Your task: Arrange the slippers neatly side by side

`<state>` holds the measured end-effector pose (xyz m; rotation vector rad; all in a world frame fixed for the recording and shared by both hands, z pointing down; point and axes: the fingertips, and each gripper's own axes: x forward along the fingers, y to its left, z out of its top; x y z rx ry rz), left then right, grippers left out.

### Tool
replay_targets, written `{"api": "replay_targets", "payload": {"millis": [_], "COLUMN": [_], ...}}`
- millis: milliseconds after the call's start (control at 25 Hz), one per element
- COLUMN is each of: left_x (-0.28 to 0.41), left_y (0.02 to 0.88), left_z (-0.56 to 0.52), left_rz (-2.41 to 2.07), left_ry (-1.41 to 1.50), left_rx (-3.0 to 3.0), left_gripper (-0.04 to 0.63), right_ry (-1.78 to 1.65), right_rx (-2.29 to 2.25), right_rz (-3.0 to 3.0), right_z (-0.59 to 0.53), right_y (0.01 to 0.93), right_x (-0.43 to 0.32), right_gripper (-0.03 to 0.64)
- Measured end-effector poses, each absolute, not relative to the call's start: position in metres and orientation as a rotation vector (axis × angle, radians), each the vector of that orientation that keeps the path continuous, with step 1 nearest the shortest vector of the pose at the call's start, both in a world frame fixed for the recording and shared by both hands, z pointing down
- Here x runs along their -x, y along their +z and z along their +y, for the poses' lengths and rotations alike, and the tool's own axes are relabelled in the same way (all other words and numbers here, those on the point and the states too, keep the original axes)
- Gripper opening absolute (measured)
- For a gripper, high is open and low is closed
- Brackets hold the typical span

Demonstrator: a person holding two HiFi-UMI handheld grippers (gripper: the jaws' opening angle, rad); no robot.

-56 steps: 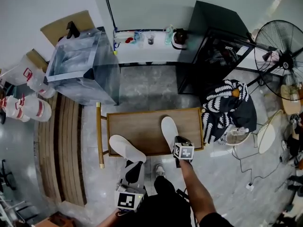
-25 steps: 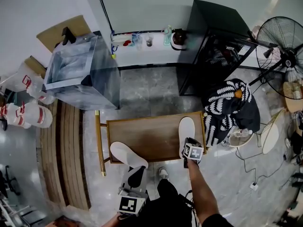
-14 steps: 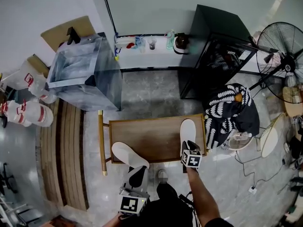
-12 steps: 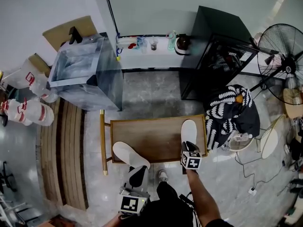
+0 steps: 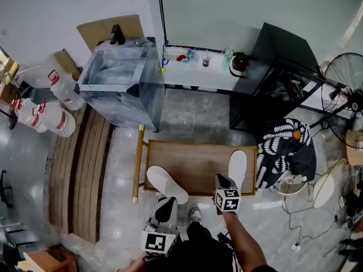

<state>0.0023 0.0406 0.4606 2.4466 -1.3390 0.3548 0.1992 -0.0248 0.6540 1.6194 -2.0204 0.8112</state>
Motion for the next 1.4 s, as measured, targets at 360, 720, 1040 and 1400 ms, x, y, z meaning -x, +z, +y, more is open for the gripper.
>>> {"api": "replay_targets", "payload": {"millis": [360,720,1040,1400], "left_x": [0.059,0.104,0.135,0.151], "left_y": [0.463,0.466,0.472,0.48], "left_z": [0.052,0.059,0.061,0.05], "left_rz": [-1.527,-1.629,-1.676,-1.675], "left_ry": [0.33,0.305,0.288,0.284], "left_rx": [-2.325,-2.245,-2.183,-2.146], "left_gripper": [0.018,0.018,0.018,0.018], "right_ry": [0.693,0.62,0.599,0.605], "right_rx": [-1.356,-1.104,-0.985,-0.882], "right_rz": [-2.206,-2.304,-2.28,-2.202], "right_z": [-0.024,-0.007,-0.006,-0.01], "right_y": [0.633,0.635,0.652,0.681], "right_x": [-0.098,-0.011,0.027,0.046], "right_gripper": [0.014,0.012,0.012,0.017]}}
